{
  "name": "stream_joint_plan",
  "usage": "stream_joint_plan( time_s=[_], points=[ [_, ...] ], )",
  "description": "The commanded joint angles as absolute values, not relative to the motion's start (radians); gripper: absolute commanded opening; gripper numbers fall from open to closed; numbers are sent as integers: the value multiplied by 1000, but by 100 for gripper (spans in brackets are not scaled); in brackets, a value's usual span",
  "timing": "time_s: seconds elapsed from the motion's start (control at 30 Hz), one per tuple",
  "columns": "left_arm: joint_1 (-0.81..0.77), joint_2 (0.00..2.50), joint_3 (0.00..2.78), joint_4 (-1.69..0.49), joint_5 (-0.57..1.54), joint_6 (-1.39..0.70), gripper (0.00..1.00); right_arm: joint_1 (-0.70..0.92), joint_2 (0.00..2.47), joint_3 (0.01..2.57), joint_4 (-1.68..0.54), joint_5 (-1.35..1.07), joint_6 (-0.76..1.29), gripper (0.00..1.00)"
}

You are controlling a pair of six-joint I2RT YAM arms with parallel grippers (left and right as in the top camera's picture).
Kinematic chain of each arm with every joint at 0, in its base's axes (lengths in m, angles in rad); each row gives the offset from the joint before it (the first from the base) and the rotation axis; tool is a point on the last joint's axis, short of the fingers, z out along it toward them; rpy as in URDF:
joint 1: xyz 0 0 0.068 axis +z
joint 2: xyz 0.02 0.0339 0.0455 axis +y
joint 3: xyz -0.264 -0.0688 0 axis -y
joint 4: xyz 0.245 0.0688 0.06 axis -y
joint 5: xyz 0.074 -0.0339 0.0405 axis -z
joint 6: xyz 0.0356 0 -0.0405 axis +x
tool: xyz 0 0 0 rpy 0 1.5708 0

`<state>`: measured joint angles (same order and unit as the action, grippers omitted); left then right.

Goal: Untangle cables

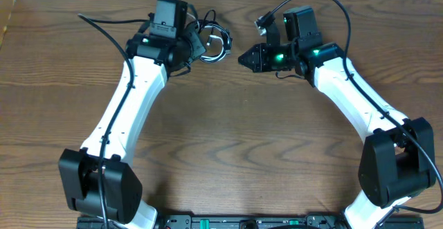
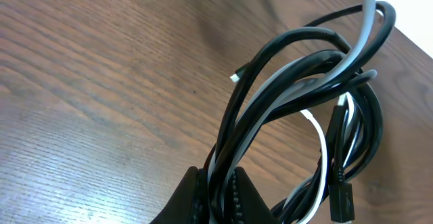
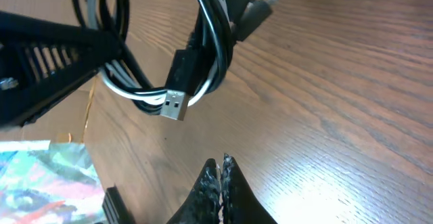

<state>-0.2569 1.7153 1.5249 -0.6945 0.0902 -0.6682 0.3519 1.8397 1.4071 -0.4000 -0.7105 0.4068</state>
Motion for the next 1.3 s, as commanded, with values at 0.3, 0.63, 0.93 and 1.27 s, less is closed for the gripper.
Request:
stream_joint_plan(
  time_s=[0.3,0.63,0.93,1.27],
  points=[
    [-350,1721,1522,-682,32,-713,7,355,1844,1422,-400,-690,453,1],
    [-379,1725,1491,-683,33,-684,7,355,1844,1422,-393,-690,456,1],
    [-439,1731,1488,-682,33,-621,7,355,1844,1422,-393,-682,456,1],
    [-456,1730,1488,-682,339,-622,7,355,1844,1421,-413,-608,456,1]
  ],
)
